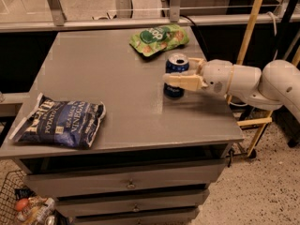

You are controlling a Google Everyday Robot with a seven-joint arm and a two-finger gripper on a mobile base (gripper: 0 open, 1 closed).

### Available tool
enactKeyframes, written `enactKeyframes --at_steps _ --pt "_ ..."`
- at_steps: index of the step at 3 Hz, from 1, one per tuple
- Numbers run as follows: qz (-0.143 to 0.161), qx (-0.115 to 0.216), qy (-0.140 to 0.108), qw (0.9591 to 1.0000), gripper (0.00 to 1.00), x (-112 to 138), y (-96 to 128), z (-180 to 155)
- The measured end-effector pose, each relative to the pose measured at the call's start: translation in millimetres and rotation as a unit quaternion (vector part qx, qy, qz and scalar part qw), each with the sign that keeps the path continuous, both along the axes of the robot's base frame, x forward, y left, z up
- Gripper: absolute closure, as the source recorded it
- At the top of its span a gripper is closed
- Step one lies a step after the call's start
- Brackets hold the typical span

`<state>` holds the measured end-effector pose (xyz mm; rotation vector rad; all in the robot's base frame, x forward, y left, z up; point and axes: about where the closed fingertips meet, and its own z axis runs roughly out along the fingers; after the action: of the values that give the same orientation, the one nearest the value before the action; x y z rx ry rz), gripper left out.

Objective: Place pepsi can upright

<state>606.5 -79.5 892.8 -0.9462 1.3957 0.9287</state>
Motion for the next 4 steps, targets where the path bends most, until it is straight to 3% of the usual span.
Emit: enactKeyframes --at_steps 1,2,3,4 --pt "0.002 0.0 0.0 1.0 0.0 -0.3 2.7 0.4" --pt "0.002 -0.003 -0.001 1.0 0.0 0.1 1.8 1.7" --pt "-0.007 -0.038 -0.014 0.9991 0.0 1.2 -15.8 13.7" --pt "-0.017 -0.101 -0.022 0.9945 0.0 -3.6 -41.1 29.9"
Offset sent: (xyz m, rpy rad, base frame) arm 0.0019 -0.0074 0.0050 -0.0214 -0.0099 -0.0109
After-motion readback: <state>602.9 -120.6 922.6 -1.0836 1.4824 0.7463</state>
